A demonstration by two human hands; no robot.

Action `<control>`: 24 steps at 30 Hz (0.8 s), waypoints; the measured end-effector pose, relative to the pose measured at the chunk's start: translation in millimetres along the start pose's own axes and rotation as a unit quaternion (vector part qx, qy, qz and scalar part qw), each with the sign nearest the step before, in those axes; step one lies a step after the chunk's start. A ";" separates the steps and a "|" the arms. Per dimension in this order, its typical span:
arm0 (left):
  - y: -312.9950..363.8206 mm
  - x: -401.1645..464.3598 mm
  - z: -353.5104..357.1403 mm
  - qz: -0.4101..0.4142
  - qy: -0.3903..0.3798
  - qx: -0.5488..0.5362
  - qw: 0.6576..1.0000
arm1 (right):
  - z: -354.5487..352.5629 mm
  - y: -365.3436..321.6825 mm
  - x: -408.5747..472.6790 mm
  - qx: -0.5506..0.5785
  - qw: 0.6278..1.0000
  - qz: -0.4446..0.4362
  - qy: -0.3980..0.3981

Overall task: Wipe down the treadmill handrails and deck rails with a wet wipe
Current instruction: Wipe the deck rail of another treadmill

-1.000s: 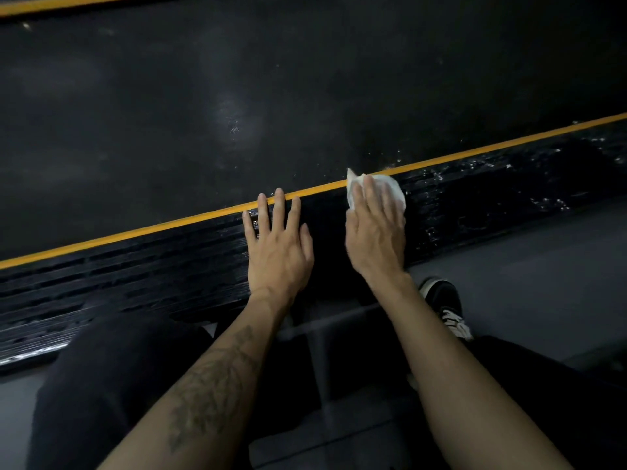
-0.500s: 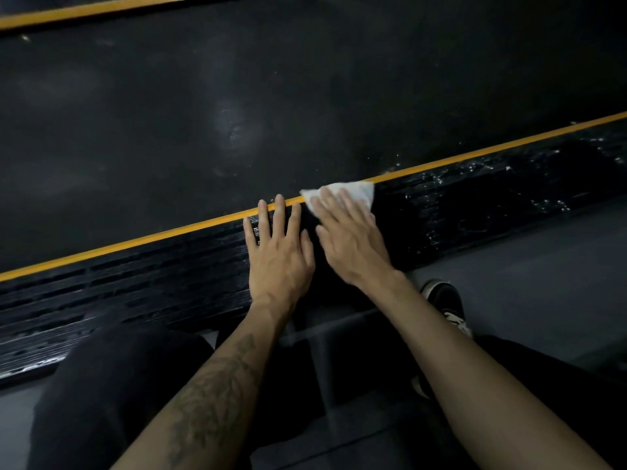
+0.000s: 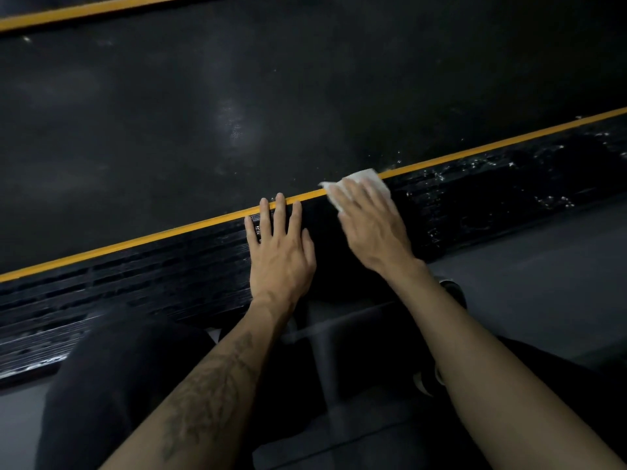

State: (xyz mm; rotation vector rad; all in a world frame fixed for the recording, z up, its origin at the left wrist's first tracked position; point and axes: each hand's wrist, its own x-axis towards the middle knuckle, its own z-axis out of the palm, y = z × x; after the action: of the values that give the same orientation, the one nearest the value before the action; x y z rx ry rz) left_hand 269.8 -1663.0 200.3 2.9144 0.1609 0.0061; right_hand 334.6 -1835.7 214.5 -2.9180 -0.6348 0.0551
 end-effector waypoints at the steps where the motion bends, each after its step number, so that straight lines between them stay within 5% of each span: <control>1: 0.3 -0.1 0.0 0.005 -0.001 0.000 1.000 | -2.0 7.4 -0.2 0.012 0.999 0.046 0.020; 5: 0.2 -0.6 -0.9 0.052 -0.011 0.007 0.999 | 1.2 -11.8 4.5 0.031 0.987 0.150 0.040; 10: 1.6 0.8 -1.7 0.062 -0.018 0.008 0.998 | -2.3 10.0 0.3 -0.020 0.999 -0.025 -0.011; 15: 11.0 7.1 -4.1 0.036 -0.020 -0.001 0.999 | -5.7 21.5 -0.3 0.024 0.986 0.165 0.016; 21: 35.2 16.3 4.6 0.005 -0.010 -0.025 1.000 | -4.1 28.6 -18.0 -0.016 0.999 -0.044 -0.012; 24: 41.8 18.7 9.6 0.024 -0.008 -0.025 0.999 | -10.7 48.4 -16.7 0.021 0.994 0.098 0.033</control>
State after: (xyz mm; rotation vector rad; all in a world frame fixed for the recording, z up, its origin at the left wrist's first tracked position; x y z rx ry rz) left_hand 293.1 -1703.6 200.0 2.8669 0.0865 -0.0066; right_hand 340.0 -1887.6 217.5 -2.9180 -0.3323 -0.0065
